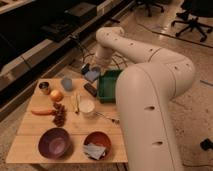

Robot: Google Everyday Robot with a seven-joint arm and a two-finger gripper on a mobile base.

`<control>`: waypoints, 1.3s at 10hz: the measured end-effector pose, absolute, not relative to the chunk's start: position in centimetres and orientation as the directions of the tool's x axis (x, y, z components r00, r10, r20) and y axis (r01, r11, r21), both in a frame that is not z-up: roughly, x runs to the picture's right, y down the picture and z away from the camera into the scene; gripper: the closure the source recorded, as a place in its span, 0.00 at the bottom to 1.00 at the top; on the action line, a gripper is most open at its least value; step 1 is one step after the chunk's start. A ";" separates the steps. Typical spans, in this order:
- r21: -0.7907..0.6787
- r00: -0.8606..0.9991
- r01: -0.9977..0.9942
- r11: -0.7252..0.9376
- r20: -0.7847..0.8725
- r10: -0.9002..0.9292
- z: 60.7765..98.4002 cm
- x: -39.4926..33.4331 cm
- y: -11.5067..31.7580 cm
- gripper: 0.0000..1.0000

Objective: Place sponge in plastic cup

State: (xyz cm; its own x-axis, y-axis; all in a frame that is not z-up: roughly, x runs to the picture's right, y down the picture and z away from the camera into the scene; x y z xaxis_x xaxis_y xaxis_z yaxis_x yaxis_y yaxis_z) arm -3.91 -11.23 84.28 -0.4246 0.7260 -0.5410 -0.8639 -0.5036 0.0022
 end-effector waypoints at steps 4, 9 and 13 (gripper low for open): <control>-0.059 -0.369 -0.874 -0.483 -0.566 0.737 84.2 -4.6 -11.7 1.00; -0.401 -0.011 -0.871 -0.282 -0.560 0.828 84.8 -8.8 -14.9 1.00; -0.365 0.069 -0.912 -0.188 -0.588 0.806 85.6 -11.8 -14.1 1.00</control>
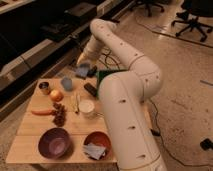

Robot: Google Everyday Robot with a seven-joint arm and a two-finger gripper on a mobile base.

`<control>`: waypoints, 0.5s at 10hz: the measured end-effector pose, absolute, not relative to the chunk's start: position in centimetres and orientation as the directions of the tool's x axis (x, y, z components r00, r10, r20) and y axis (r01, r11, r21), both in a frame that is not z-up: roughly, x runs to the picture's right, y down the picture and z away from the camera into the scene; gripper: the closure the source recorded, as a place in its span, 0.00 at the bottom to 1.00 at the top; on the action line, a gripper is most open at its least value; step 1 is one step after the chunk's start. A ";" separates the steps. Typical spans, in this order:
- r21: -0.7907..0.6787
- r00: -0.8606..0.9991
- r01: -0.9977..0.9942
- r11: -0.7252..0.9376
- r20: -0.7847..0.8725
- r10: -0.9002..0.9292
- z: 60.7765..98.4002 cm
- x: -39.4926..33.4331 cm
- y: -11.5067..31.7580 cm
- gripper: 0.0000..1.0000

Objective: Place sponge in plastic cup

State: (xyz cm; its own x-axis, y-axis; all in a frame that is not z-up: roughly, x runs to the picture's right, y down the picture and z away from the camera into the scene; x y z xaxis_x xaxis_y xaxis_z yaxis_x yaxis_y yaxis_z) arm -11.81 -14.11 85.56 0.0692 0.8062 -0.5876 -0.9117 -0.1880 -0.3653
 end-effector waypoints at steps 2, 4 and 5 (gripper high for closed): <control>-0.349 0.077 -0.920 -0.176 -0.604 0.793 86.1 -12.8 -13.4 1.00; -0.336 0.077 -0.926 -0.169 -0.609 0.789 86.7 -13.6 -12.9 1.00; -0.329 0.078 -0.930 -0.161 -0.607 0.791 86.8 -13.9 -12.8 1.00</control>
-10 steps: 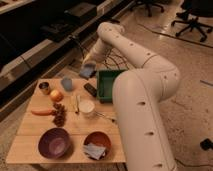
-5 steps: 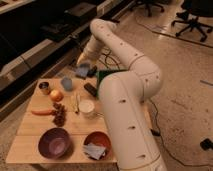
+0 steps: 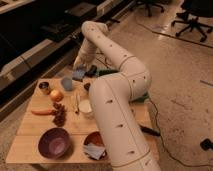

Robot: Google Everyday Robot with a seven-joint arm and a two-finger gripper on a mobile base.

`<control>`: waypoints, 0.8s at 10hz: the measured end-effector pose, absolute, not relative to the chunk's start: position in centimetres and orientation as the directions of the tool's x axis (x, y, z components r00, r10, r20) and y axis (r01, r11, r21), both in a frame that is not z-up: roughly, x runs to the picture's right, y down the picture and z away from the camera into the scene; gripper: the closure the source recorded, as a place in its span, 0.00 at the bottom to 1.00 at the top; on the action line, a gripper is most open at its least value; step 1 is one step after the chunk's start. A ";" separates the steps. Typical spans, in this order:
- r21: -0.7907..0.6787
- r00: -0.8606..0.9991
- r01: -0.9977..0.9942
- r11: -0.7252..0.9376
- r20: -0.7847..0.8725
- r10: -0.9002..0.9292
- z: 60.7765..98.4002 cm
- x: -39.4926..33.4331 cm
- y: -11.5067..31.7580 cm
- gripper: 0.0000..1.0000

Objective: Place sponge in plastic cup

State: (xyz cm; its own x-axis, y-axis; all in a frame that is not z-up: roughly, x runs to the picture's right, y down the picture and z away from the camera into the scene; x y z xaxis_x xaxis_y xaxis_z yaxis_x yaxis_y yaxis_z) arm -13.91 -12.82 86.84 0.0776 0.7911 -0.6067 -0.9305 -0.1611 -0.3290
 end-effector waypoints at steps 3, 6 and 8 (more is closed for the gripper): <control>-0.287 0.073 -0.950 -0.120 -0.582 0.810 87.4 -14.8 -11.8 1.00; -0.251 0.035 -0.964 -0.093 -0.464 0.885 88.3 -15.3 -11.3 1.00; -0.275 0.014 -0.955 -0.109 -0.410 0.912 89.3 -15.4 -11.9 1.00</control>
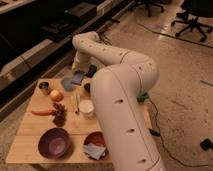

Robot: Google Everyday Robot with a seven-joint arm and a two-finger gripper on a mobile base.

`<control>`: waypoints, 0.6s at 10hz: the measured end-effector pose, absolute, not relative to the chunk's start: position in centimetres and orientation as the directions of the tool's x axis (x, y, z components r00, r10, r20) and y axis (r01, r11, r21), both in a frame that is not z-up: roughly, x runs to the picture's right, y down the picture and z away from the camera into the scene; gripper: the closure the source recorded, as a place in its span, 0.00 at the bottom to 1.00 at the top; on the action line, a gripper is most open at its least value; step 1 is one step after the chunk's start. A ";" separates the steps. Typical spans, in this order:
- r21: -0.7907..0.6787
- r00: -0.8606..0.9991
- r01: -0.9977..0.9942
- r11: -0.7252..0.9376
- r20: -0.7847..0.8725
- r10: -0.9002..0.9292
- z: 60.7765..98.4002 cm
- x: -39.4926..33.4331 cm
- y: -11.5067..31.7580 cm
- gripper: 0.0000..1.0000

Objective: Place sponge in plastic cup

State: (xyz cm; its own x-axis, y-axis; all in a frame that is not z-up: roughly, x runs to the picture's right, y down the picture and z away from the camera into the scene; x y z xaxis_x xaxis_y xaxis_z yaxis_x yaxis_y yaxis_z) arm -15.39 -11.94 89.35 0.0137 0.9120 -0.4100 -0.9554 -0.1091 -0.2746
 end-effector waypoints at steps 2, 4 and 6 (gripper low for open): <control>-0.315 0.003 -0.939 -0.137 -0.407 0.913 90.4 -15.5 -13.4 1.00; -0.338 0.002 -0.929 -0.152 -0.416 0.909 91.0 -16.2 -14.5 1.00; -0.350 0.008 -0.923 -0.159 -0.431 0.902 91.3 -17.0 -14.6 1.00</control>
State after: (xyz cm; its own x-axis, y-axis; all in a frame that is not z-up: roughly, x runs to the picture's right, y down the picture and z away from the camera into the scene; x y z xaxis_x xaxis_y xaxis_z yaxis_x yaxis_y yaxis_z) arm -17.01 -14.63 91.33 0.0079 0.9023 -0.4311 -0.9232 -0.1591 -0.3498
